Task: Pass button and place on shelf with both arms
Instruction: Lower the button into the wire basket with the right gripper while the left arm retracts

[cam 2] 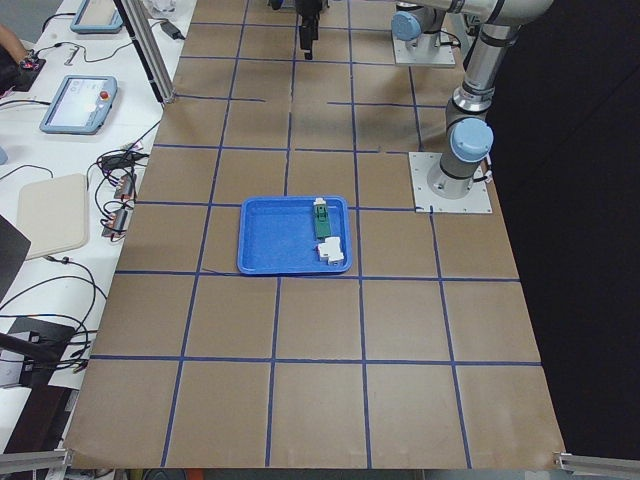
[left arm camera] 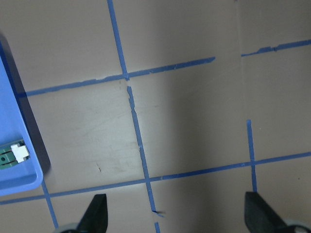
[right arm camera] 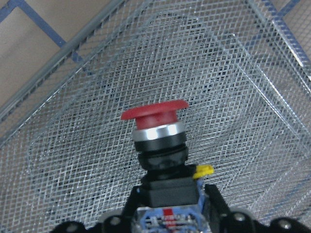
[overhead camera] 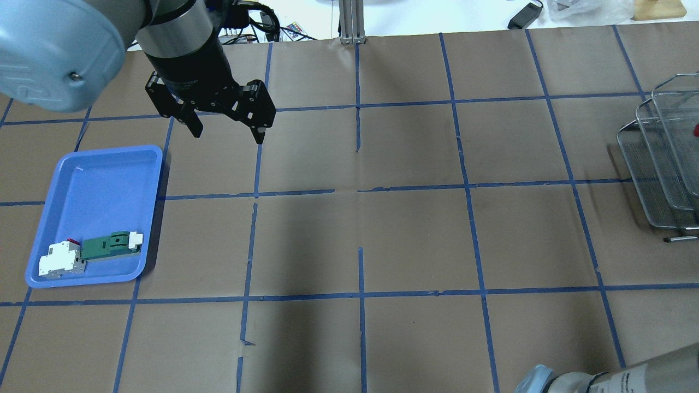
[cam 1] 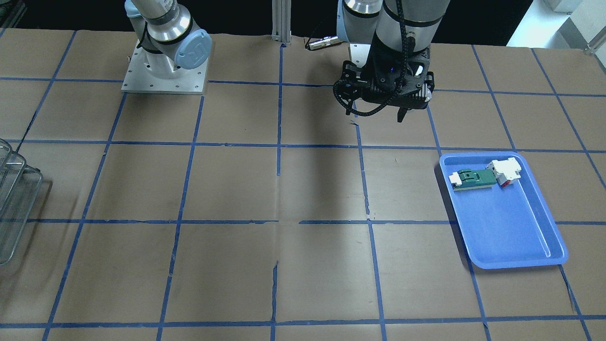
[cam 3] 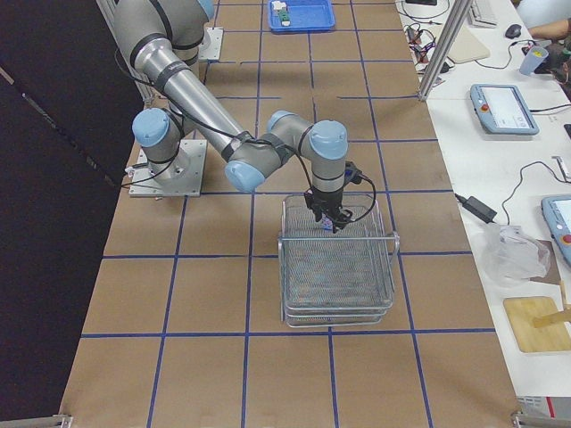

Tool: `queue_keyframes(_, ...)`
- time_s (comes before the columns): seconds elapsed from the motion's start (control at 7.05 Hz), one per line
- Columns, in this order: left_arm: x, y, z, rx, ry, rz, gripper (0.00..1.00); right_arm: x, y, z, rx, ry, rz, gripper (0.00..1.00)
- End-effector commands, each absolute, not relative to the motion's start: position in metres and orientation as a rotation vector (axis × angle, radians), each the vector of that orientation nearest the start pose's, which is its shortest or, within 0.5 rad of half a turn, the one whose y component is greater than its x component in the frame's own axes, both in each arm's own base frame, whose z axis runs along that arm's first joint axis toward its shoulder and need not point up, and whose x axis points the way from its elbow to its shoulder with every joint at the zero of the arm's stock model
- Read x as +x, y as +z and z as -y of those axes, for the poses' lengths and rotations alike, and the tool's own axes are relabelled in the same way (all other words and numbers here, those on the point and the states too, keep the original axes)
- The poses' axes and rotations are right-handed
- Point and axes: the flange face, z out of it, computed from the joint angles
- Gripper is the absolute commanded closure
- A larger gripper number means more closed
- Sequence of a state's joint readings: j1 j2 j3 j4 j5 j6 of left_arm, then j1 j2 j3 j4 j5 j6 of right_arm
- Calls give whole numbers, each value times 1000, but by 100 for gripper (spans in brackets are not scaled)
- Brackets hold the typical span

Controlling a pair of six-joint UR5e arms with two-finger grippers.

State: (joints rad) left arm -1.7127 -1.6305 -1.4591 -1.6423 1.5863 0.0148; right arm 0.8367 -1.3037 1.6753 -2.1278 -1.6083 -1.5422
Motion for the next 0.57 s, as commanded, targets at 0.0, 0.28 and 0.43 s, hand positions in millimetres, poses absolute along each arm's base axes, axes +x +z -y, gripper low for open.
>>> queue_keyframes(0.0, -179, 511, 502, 170, -44, -3121, 0, -257, 377, 530, -1152, -72, -3103, 0)
queue_keyframes(0.28, -173, 509, 502, 132, -41, -3130, 0, -140, 416, 535, -926, -33, -3156, 0)
queue_keyframes(0.43, -173, 509, 502, 130, -39, -3132, 0, -64, 422, 540, -851, -27, -3138, 0)
